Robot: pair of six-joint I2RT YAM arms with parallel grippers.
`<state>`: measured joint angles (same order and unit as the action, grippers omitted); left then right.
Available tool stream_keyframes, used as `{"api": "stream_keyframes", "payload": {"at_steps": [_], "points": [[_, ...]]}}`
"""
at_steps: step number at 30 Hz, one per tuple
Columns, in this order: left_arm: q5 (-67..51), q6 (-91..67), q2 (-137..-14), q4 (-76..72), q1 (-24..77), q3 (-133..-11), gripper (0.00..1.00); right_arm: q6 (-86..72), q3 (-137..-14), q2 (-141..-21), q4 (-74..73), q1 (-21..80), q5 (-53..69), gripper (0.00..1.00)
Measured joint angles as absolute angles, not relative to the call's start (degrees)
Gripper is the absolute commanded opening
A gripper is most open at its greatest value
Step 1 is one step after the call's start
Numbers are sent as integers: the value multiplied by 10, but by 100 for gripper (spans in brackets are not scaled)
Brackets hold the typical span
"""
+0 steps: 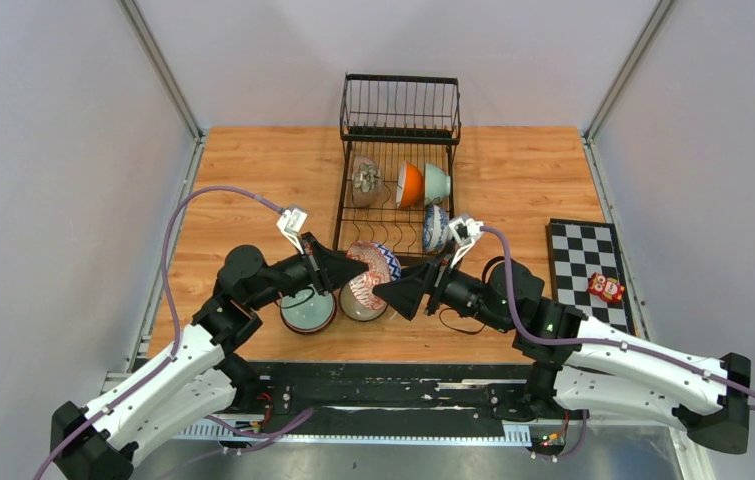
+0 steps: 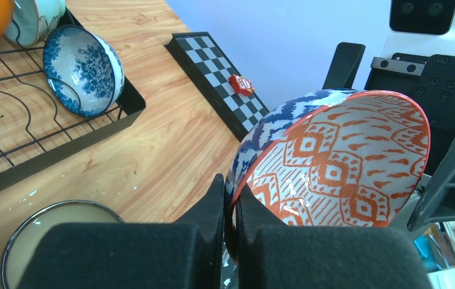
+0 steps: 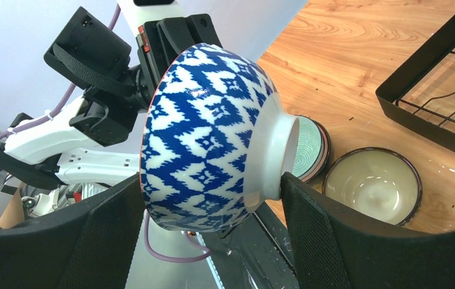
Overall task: Load the bowls into the dish rack
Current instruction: Pick up the bowl from the center of the board.
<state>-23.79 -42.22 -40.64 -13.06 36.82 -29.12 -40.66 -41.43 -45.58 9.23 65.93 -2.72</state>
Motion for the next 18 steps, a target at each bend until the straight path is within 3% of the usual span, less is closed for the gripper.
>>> {"api": "stream_keyframes", "payload": {"at_steps": [18], "points": [[-239,-423,-405,-141,368,-291,0,-407,-405,-452,119,658,-26,81]]}}
